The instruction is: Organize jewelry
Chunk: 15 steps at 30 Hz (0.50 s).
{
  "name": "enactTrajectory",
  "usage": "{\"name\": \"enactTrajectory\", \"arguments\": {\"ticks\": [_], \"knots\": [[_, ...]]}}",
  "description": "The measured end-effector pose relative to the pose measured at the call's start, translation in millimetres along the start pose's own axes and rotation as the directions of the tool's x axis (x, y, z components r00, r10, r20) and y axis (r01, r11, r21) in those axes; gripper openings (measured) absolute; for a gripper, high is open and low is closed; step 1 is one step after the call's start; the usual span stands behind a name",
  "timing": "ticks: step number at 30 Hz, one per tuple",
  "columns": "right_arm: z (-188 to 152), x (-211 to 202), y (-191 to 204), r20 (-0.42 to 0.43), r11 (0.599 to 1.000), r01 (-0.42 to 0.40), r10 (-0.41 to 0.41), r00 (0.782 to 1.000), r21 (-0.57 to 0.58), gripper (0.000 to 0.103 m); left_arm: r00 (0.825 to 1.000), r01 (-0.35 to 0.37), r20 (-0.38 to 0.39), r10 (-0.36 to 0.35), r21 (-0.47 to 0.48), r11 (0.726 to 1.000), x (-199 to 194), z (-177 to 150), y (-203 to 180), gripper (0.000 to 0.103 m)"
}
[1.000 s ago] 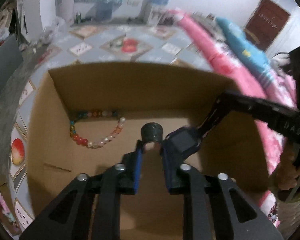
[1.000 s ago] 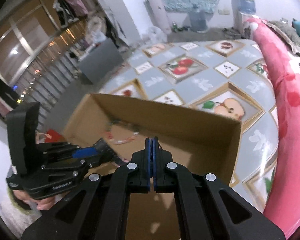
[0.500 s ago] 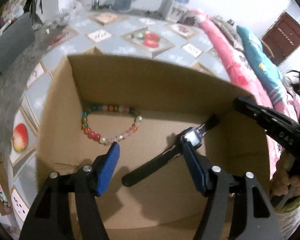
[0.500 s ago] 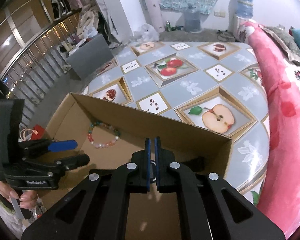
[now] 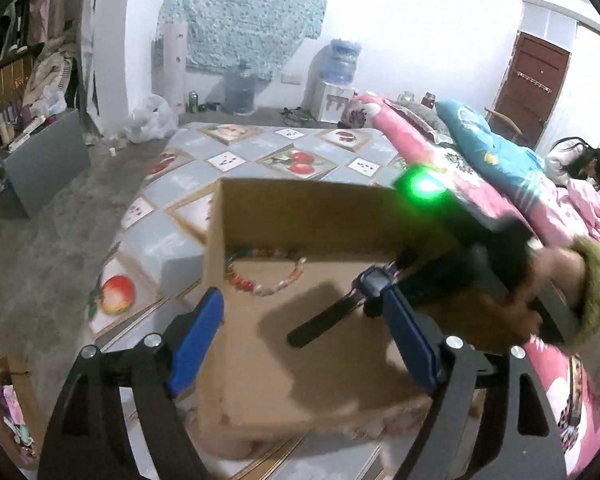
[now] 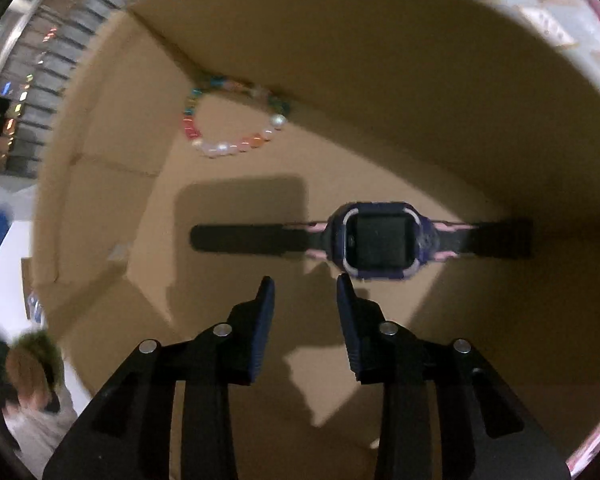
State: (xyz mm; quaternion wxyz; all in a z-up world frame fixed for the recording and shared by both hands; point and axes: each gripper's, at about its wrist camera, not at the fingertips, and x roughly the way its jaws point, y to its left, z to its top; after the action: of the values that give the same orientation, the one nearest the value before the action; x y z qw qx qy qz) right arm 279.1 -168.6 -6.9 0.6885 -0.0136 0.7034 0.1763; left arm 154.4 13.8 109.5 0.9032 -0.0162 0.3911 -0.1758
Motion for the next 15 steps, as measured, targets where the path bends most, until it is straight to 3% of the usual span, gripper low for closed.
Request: {"name": "enactTrajectory", "arguments": {"ticks": [2,9,15], "knots": [[12,10,-1,-0.013,0.999,-0.017,0.017,1.0,0.039,0.032,1.0,-0.002,0.009,0.002,-0.009,1.0,-4,-10,10,0.081],[31,7,3,0.059,0.997,0.004,-0.008,0.998,0.075,0.036,1.0,-0.02,0.014,0.021,-0.055,0.998,-15,-44,44,0.081],[17,-8,9,0.084,0.996,0.049,-0.055,0.995,0.068,0.042,0.999,-0.004,0.043,0.008,-0.088,0.996,-33,-66,53,0.081]]}}
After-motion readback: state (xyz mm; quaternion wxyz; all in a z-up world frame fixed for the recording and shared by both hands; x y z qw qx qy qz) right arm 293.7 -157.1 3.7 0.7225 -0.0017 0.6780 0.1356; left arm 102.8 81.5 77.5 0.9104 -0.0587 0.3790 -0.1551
